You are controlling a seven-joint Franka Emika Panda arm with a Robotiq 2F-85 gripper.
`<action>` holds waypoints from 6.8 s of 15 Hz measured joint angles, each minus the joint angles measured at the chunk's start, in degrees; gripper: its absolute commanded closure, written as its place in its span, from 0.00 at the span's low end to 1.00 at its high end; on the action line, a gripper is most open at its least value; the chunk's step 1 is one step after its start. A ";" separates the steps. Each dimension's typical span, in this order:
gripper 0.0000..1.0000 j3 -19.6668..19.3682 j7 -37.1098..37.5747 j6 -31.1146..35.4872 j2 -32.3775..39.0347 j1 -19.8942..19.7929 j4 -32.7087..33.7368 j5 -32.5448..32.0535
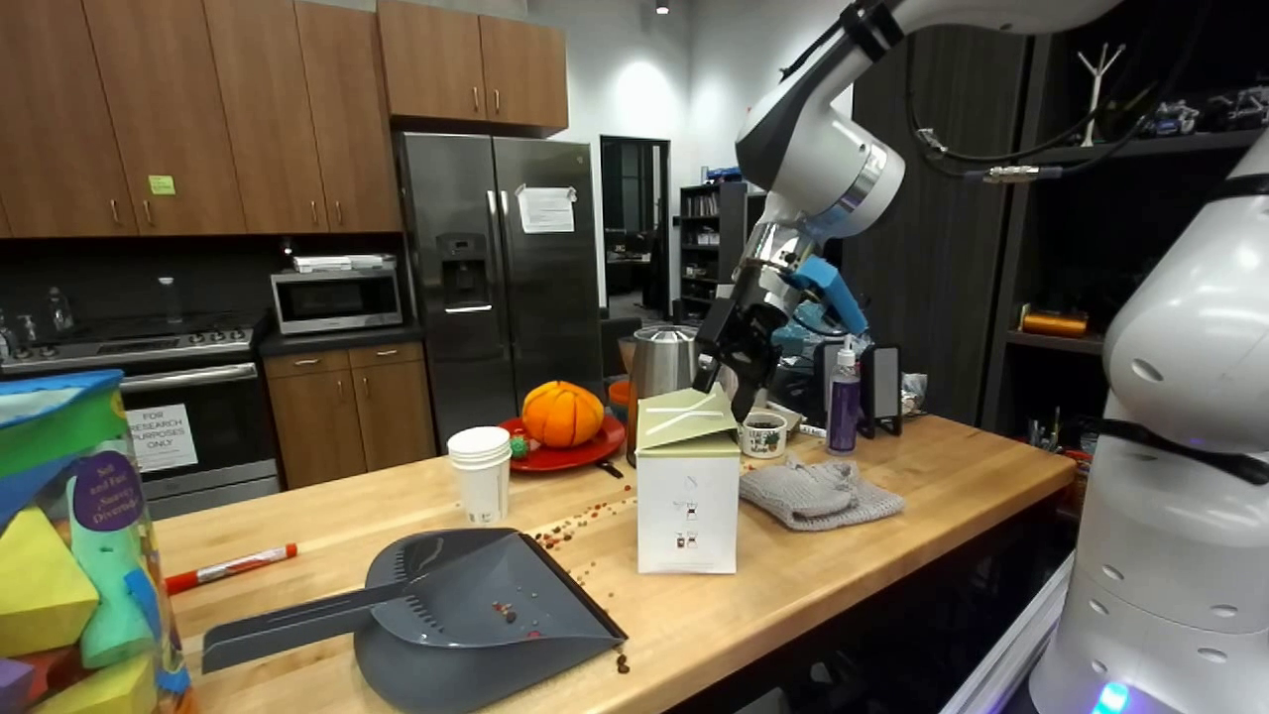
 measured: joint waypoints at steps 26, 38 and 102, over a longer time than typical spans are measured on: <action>0.00 -0.31 0.03 0.40 2.69 -0.50 0.01 0.00; 0.00 -0.31 2.05 3.46 1.74 -1.37 0.03 -0.07; 0.00 2.21 11.23 10.35 -12.26 5.51 -3.77 -32.10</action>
